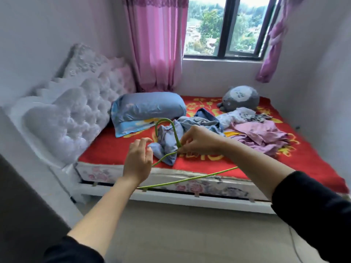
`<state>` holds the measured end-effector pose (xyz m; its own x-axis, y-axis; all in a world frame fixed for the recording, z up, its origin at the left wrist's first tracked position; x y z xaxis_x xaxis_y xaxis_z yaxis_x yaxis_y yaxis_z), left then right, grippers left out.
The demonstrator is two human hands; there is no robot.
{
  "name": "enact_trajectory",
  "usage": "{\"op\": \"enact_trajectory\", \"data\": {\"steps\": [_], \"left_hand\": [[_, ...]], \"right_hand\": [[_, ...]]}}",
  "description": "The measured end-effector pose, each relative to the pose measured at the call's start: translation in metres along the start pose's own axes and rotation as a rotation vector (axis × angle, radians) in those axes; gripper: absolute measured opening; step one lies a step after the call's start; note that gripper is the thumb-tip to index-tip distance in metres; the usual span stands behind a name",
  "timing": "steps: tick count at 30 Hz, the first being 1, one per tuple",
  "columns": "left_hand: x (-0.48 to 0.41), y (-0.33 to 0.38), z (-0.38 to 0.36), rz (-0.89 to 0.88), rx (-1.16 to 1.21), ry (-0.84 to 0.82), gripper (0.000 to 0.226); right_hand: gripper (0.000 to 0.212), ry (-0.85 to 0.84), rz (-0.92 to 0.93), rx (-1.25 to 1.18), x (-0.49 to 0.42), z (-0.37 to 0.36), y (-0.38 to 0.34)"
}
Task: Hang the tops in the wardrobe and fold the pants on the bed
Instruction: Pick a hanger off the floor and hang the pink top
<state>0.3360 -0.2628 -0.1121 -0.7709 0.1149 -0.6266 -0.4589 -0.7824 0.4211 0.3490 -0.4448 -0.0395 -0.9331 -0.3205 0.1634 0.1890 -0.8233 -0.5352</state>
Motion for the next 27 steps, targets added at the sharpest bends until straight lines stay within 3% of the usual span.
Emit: {"op": "enact_trajectory", "data": {"steps": [8,16,18,22,27], "left_hand": [[-0.072,0.096,-0.224,0.055,0.143,-0.278,0.026],[-0.145,0.162,-0.36,-0.032,0.227,-0.426,0.024],[-0.163,0.16,-0.399,0.046,0.292,-0.475,0.025],[-0.175,0.159,-0.493,0.393,0.613,-0.635,0.037],[-0.186,0.148,-0.59,0.355,0.554,-0.778,0.038]], "right_hand": [[0.016,0.106,-0.251,-0.029,0.001,0.091,0.224],[0.011,0.221,-0.425,-0.13,-0.02,0.147,0.368],[0.013,0.215,-0.468,-0.182,-0.039,0.155,0.397],[0.015,0.341,-0.553,-0.277,-0.087,0.172,0.459],[0.011,0.407,-0.806,-0.496,-0.123,0.167,0.558]]}}
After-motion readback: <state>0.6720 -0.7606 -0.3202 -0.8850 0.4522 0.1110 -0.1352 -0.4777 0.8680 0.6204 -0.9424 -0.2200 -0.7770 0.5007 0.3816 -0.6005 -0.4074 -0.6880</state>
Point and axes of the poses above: each hand's wrist, its own x-axis away from the middle knuckle, its own z-axis out of the back of the hand, y = z × x, the point moved 6 cm from there along -x, towards the middle knuckle, and after that the axes turned 15 degrees about -z, right-handed, at the moved point
